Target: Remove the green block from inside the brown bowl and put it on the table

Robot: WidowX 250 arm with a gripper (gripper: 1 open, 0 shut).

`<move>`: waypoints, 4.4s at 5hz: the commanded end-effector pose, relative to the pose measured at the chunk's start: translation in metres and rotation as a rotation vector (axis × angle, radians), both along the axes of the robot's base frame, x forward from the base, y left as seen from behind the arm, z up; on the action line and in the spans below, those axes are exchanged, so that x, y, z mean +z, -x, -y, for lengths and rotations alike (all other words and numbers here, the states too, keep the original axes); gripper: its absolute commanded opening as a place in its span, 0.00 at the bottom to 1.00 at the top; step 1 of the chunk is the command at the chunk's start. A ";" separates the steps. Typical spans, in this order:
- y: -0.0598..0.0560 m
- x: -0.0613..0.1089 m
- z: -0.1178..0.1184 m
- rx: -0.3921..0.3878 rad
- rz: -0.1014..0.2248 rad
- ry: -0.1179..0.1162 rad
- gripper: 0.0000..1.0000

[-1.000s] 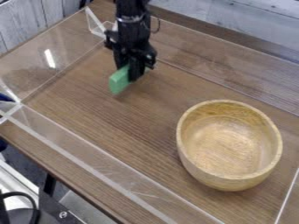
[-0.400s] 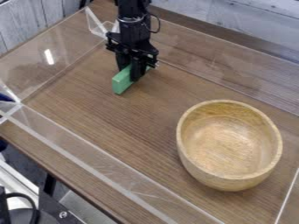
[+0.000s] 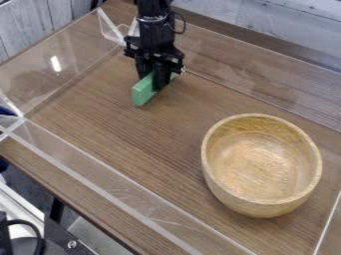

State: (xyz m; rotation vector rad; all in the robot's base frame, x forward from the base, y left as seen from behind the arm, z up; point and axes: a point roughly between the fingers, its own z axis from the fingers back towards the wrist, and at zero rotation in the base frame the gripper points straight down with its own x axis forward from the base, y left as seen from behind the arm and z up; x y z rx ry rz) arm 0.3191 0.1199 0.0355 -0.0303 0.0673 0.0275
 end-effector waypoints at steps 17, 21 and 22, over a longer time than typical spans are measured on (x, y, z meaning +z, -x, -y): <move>-0.034 0.010 -0.020 0.164 -0.093 -0.057 1.00; -0.033 0.105 -0.025 0.115 0.025 0.025 1.00; -0.030 0.143 -0.032 0.100 0.067 0.031 1.00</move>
